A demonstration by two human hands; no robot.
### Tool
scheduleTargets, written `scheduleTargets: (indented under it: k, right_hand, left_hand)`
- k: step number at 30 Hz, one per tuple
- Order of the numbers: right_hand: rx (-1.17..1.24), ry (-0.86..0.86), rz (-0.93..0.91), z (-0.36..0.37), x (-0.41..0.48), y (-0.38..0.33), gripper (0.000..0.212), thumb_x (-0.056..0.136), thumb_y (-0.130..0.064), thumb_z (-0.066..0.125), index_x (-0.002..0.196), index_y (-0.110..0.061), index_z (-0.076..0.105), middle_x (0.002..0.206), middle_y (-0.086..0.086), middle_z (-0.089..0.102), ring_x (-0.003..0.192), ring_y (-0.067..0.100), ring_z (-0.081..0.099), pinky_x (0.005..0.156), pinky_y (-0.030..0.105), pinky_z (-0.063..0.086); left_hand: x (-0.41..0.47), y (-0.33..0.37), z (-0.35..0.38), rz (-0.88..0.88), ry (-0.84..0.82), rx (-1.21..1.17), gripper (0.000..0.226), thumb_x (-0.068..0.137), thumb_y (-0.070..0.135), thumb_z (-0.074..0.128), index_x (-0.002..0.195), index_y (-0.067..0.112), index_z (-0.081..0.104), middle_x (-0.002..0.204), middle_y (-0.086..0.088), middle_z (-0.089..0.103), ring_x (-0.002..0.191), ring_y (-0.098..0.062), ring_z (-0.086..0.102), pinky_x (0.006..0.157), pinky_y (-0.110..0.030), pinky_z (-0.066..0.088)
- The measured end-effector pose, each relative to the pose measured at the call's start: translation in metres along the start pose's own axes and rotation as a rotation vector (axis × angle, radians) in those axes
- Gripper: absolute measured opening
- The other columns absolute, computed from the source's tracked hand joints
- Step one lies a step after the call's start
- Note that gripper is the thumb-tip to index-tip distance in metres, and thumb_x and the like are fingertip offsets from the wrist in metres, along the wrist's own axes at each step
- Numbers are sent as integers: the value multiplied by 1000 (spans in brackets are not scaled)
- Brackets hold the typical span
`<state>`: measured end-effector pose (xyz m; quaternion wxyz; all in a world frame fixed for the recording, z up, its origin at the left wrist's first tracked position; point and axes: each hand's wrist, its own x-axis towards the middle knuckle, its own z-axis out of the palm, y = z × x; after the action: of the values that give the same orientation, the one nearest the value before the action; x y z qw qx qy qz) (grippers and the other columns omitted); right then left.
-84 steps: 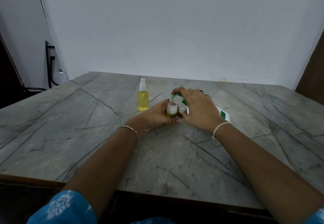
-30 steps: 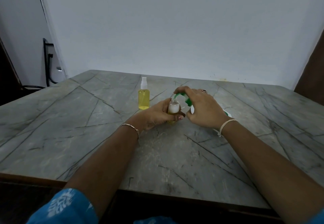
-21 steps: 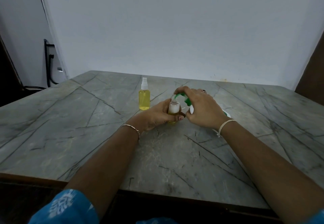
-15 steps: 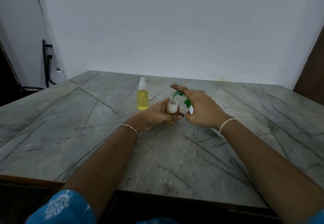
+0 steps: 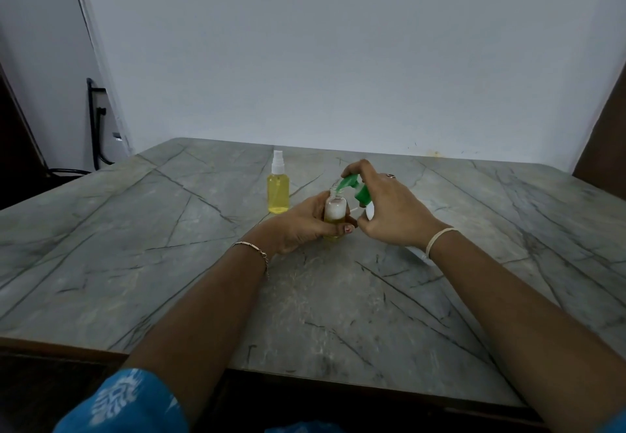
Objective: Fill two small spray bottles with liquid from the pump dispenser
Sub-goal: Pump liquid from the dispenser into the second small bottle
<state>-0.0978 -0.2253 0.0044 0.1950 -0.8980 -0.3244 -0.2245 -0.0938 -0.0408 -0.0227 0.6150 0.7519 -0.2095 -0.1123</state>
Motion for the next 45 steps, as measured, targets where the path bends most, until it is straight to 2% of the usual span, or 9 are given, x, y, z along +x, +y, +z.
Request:
scheduleTargets:
  k: [5,8,11,16,22,28,33,41,45]
  right_hand:
    - [-38,38,-17,4,0,1,69,73,-16,70,128,-32,32,102,-7,55,81,16,49,69,32,44]
    - [-57,8,-19,2,-2,2,79,73,-18,69,137,-39,28,113,-2,60,85,15,50,73,35,49]
    - [-69,-12,-36,-1,-4,-1,90,75,-19,69,147,-45,21,116,-2,60,87,14,49,78,36,51]
    - [-39,-21,-25,0,-3,1,70,73,-18,67,133,-35,35,119,-3,60,89,16,52,81,42,52]
    - [-39,30,-19,4,2,0,64,71,-16,68,123,-35,36,117,-4,60,92,18,54,80,43,53]
    - [-69,38,-20,5,0,1,67,72,-18,68,129,-35,37,117,-2,62,90,15,50,80,36,48]
    - [-49,-19,-24,2,-1,2,80,73,-18,67,140,-44,30,121,-5,61,94,17,55,82,36,49]
    - [-28,10,-17,1,0,-1,62,72,-16,66,127,-30,41,120,-4,60,92,15,50,81,38,49]
    - [-32,11,-19,2,1,-1,62,72,-17,66,127,-31,40,119,-3,61,92,18,54,82,40,50]
  left_hand:
    - [-2,1,2,25,-15,-21,48,83,-8,66,119,20,50,123,-17,60,111,-21,57,104,-39,44]
    - [-1,0,0,13,-7,-8,46,83,-6,67,119,16,49,124,-21,59,111,-22,58,106,-42,43]
    - [0,0,0,-2,4,-1,41,83,-3,68,115,15,49,113,-12,63,108,-19,59,104,-39,44]
    - [2,-2,-1,-11,12,-4,53,81,-3,70,128,8,46,117,-14,63,109,-21,60,106,-42,45]
    - [2,-2,0,5,5,-32,50,82,-6,68,123,15,49,119,-12,61,110,-20,59,104,-40,45]
    - [3,-4,-2,-4,14,-18,54,82,-4,69,129,5,44,118,-17,60,108,-21,58,103,-42,44]
    - [3,-4,-3,-13,14,-26,43,81,-4,69,116,12,49,112,-14,63,107,-21,59,103,-40,45]
    - [3,-4,-2,-9,10,-23,66,71,7,77,129,3,46,125,-25,58,112,-25,58,107,-46,43]
    - [3,-4,-2,-11,10,-17,65,72,6,76,129,5,46,127,-23,58,112,-25,58,108,-48,41]
